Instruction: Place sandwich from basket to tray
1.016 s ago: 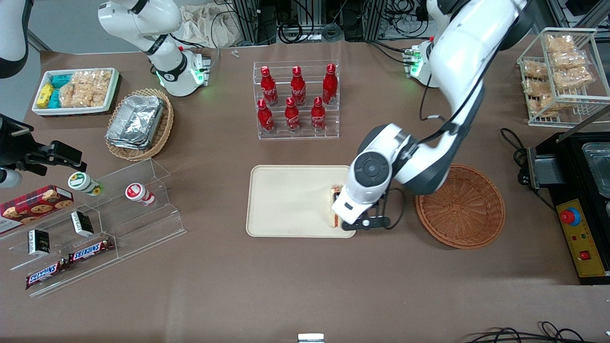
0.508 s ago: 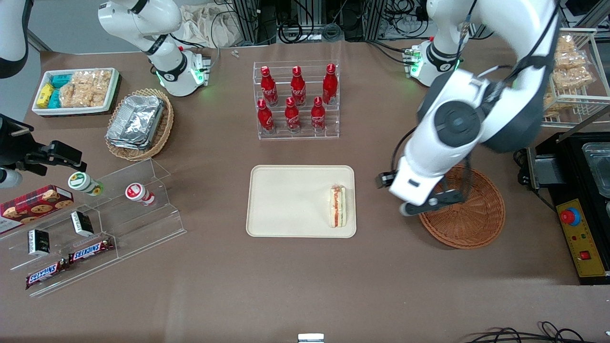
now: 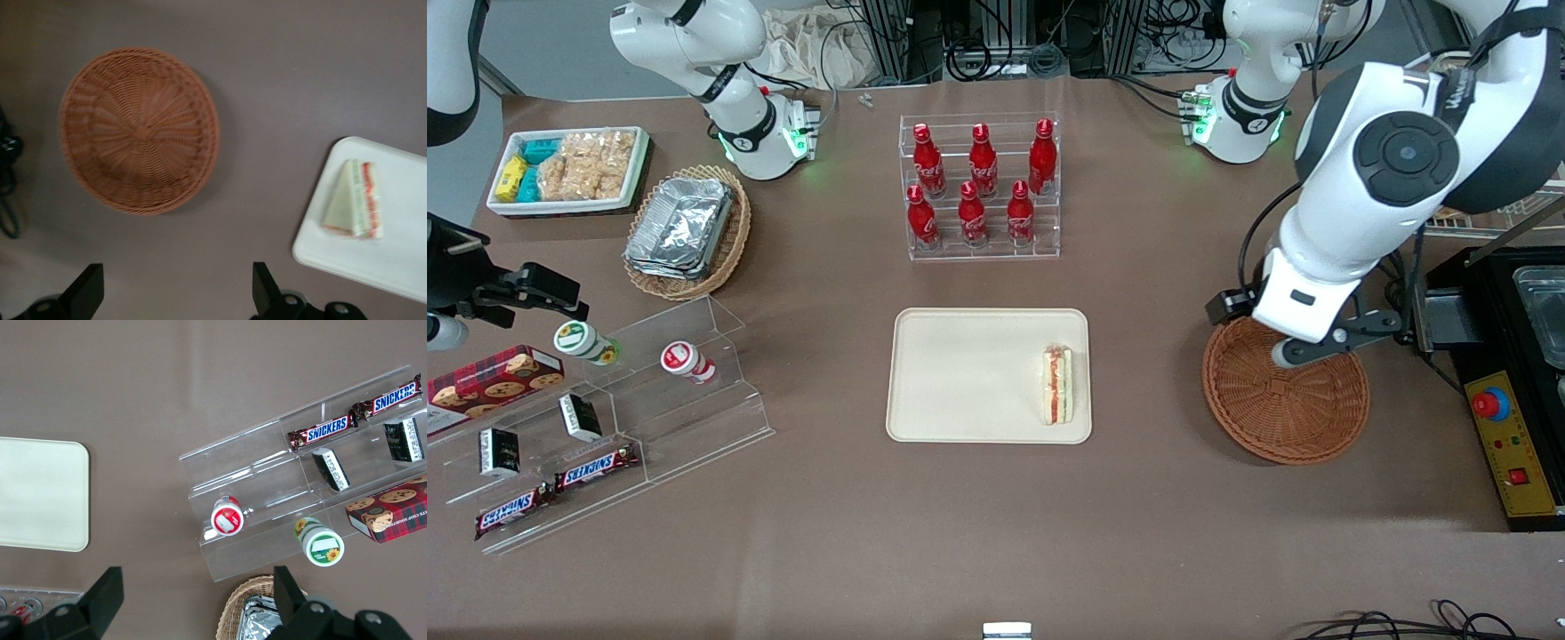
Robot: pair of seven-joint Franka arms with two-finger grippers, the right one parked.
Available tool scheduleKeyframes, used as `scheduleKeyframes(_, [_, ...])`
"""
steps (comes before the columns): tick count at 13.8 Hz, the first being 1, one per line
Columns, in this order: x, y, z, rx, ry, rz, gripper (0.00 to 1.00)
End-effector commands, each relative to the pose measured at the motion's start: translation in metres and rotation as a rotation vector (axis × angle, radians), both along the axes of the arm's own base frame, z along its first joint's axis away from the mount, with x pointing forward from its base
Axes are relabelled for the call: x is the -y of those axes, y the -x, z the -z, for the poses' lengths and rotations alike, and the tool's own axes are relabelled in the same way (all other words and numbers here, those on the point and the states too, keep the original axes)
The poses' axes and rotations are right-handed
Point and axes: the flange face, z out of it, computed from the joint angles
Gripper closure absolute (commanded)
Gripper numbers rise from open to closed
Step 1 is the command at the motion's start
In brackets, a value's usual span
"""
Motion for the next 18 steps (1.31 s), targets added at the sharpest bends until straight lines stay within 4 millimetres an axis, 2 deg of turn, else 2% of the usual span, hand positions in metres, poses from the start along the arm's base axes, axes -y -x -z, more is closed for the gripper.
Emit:
scheduleKeyframes(1, [-0.048, 0.036, -0.001, -0.001, -0.002, 0.062, 0.00])
scheduleKeyframes(3, [-0.083, 0.049, -0.004, -0.009, 0.037, 0.073, 0.00])
scheduleKeyframes(5, [-0.098, 0.060, -0.003, -0.021, 0.038, 0.083, 0.00])
scheduleKeyframes(10, [-0.145, 0.064, -0.001, -0.074, 0.089, 0.129, 0.00])
scheduleKeyframes(13, [-0.154, 0.056, 0.004, -0.089, 0.104, 0.177, 0.00])
scheduleKeyframes(18, [-0.156, 0.017, -0.016, -0.115, 0.090, 0.179, 0.00])
